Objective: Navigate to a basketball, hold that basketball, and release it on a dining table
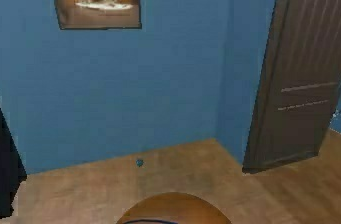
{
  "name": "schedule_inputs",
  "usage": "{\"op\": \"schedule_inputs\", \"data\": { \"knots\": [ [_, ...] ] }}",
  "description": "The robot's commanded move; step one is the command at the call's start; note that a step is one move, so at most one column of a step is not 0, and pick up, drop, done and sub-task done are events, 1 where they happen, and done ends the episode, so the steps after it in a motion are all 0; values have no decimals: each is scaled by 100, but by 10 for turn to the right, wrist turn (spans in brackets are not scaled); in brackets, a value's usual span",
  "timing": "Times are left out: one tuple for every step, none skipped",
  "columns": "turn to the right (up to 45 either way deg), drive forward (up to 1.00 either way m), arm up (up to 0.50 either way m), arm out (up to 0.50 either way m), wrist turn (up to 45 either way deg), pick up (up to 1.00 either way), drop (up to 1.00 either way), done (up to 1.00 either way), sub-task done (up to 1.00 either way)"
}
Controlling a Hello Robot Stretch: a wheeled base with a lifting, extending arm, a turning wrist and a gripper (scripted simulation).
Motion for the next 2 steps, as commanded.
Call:
{"op": "schedule_inputs", "data": {
  "knots": [
    [450,0,0,0,0,0,0,0,0],
    [450,0,0,0,0,0,0,0,0]
  ]
}}
